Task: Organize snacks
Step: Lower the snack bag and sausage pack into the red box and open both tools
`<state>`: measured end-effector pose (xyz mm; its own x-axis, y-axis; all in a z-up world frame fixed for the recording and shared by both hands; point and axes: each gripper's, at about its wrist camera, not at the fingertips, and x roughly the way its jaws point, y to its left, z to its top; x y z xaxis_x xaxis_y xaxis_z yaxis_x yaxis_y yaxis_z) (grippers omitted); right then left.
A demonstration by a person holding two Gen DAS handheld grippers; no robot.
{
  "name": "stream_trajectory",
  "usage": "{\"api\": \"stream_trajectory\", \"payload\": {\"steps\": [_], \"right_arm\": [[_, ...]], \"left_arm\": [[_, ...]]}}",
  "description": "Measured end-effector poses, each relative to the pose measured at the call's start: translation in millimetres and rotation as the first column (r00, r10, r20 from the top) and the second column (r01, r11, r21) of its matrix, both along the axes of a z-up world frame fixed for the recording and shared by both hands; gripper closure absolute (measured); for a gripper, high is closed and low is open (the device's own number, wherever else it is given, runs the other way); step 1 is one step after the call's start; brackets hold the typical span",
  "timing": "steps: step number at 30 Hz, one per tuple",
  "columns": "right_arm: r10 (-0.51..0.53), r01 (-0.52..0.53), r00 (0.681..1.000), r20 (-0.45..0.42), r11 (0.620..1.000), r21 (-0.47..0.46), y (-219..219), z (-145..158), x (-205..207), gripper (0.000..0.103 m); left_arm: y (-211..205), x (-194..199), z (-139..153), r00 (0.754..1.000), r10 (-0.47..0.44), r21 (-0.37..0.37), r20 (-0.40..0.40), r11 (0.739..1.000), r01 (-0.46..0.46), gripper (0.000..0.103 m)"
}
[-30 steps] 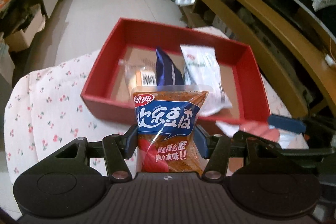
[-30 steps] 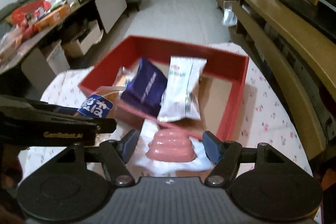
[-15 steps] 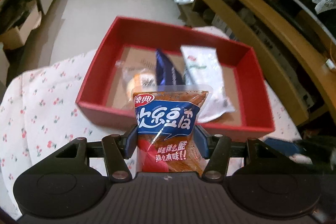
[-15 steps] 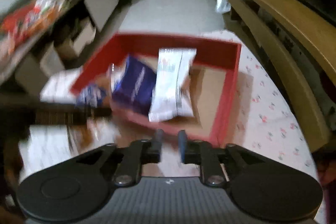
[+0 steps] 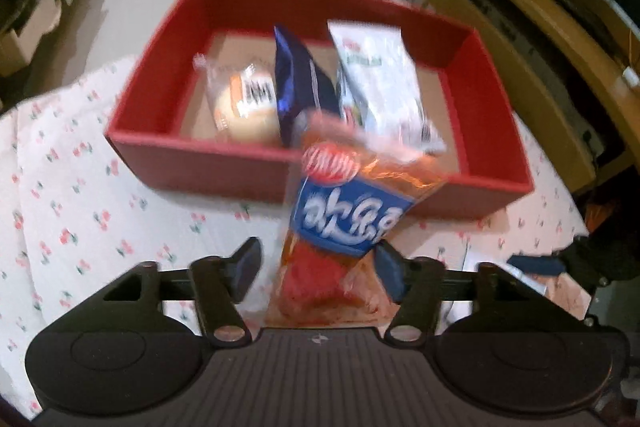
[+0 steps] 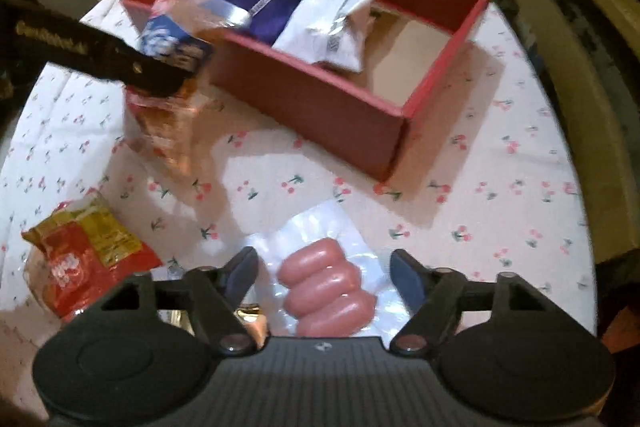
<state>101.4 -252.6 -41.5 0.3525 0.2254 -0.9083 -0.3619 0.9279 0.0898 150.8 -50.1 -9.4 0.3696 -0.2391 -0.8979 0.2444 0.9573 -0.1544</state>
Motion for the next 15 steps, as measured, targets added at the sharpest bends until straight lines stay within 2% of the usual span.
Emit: {"api": "stream_trajectory", "payload": {"steps": [4, 8, 10, 12, 13, 14, 15], "right_arm": [[0.061, -0.058, 0.996, 0.06, 0.997, -0.055, 15.1, -4.6, -6.4, 0.0], [0.013, -0.011, 0.997, 0.07, 0.999, -0.03, 12.3, -3.6, -13.2, 0.0], [-0.006, 0.008, 0.997, 0.071, 1.0, -0.022, 12.4, -2.1, -18.3, 0.0], [-0.028, 0.029, 0.997, 0.072, 0.999, -0.017, 11.1, 1.0, -19.9, 0.0], [-0.045, 0.045, 0.997, 0.07, 0.999, -0.003, 8.3, 4.4, -20.3, 0.001], [-0.065, 0.064, 0.996, 0.066, 0.998, 0.017, 4.8, 7.0, -20.6, 0.002], [-0.079, 0.077, 0.995, 0.064, 0.997, 0.031, 1.6, 9.2, -18.7, 0.005]], "left_arm": [[-8.4, -3.7, -14.8, 1.0, -0.015, 0.048, -0.006, 0.999, 0.016, 0.019], [-15.7, -2.8, -31.8, 0.998, -0.053, 0.087, -0.014, 0.995, 0.055, 0.013], [-22.7, -3.8, -36.3, 0.996, -0.085, 0.128, 0.029, 0.988, 0.081, 0.008], [-29.3, -6.4, -38.2, 0.993, -0.105, 0.19, 0.063, 0.978, 0.091, 0.013], [-28.9, -7.6, -36.5, 0.992, -0.104, 0.177, 0.066, 0.98, 0.09, 0.018], [-28.5, -8.3, -33.5, 0.993, -0.1, 0.173, 0.068, 0.981, 0.087, 0.031], [-27.4, -8.1, -30.6, 0.993, -0.096, 0.164, 0.064, 0.983, 0.084, 0.039]]}}
